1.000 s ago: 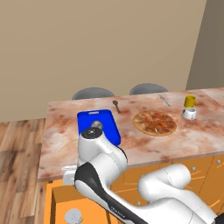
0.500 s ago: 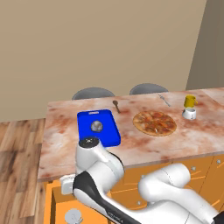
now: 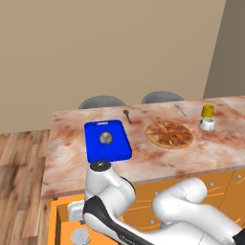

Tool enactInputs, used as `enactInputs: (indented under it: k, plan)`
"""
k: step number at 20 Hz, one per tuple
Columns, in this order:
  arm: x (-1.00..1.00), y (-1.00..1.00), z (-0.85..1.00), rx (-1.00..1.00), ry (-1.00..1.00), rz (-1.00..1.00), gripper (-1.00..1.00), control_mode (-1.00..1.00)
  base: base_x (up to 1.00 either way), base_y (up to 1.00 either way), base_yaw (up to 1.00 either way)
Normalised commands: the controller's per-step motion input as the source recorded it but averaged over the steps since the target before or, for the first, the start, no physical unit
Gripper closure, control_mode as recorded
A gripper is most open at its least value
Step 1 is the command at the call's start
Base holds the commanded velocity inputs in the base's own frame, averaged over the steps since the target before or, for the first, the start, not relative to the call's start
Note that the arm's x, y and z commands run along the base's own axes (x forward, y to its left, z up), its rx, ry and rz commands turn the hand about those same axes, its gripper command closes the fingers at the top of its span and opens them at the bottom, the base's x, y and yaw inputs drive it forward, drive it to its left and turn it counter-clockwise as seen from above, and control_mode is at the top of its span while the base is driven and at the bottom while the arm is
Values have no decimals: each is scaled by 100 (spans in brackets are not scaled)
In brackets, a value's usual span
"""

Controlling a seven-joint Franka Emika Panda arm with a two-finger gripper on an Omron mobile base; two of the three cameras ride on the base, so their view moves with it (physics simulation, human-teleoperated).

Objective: Take the pizza cutter from the drawer on the left and place it on the dining counter for cutting.

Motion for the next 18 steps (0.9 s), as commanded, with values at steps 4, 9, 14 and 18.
enactInputs:
  k: [4, 9, 14, 18]
  plan:
    - [1, 22, -36, 0, 2, 2, -100, -100, 0, 0, 0]
    - [0, 20, -31, 0, 4, 2, -100, -100, 0, 0, 0]
    - [0, 3, -22, 0, 6, 2, -100, -100, 0, 0, 0]
    - [0, 0, -21, 0, 5, 3, -100, -100, 0, 0, 0]
